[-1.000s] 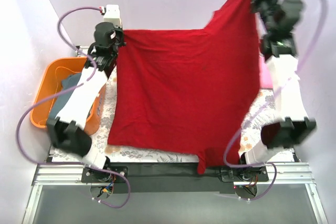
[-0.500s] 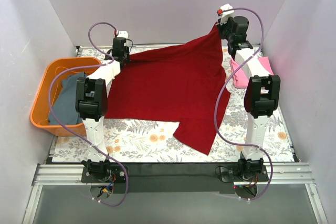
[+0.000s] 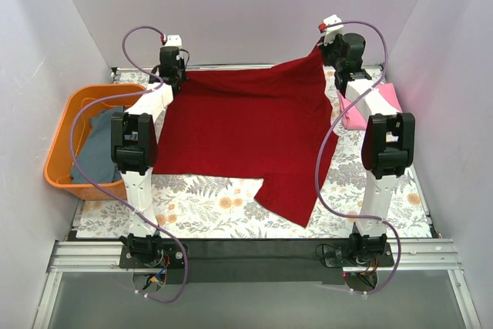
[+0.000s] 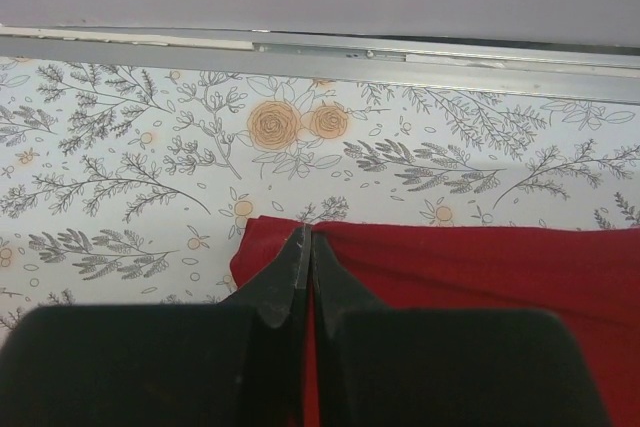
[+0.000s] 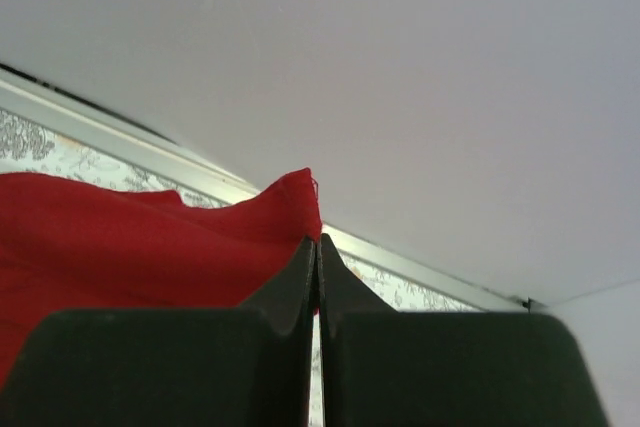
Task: Fold and stack the t-shirts
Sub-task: Fold the tshirt
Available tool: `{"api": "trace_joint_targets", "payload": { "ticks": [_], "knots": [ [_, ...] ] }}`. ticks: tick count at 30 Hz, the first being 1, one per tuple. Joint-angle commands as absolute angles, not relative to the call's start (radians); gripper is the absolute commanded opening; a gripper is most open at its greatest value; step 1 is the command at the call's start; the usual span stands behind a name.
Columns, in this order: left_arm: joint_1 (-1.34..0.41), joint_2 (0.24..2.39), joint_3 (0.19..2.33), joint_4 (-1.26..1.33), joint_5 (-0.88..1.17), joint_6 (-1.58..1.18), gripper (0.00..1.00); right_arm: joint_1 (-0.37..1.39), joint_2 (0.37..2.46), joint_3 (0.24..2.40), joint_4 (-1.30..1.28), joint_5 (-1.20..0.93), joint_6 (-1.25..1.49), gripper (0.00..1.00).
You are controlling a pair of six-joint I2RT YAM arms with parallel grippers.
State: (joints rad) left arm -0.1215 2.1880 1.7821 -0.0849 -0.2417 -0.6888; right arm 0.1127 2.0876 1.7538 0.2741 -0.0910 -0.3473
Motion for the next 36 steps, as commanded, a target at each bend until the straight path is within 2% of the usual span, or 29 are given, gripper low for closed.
{"api": "trace_joint_targets", "payload": {
  "ticks": [1, 16, 27, 36],
  "knots": [
    [-0.097, 2.137, 1.792, -0.077, -0.241, -0.687, 0.0, 0.114, 1.959, 1.666, 0.342, -0.038, -0.362, 0.01],
    [-0.055, 2.138, 1.766, -0.106, -0.186, -0.724, 0.0, 0.141, 1.695, 1.359, 0.322, 0.183, -0.259, 0.01],
    [-0.055, 2.092, 1.686, -0.133, -0.16, -0.756, 0.0, 0.186, 1.649, 1.289, 0.166, 0.291, -0.167, 0.01],
    [-0.055, 2.048, 1.614, -0.114, -0.143, -0.733, 0.0, 0.218, 1.572, 1.171, 0.054, 0.299, -0.022, 0.01]
  ]
}}
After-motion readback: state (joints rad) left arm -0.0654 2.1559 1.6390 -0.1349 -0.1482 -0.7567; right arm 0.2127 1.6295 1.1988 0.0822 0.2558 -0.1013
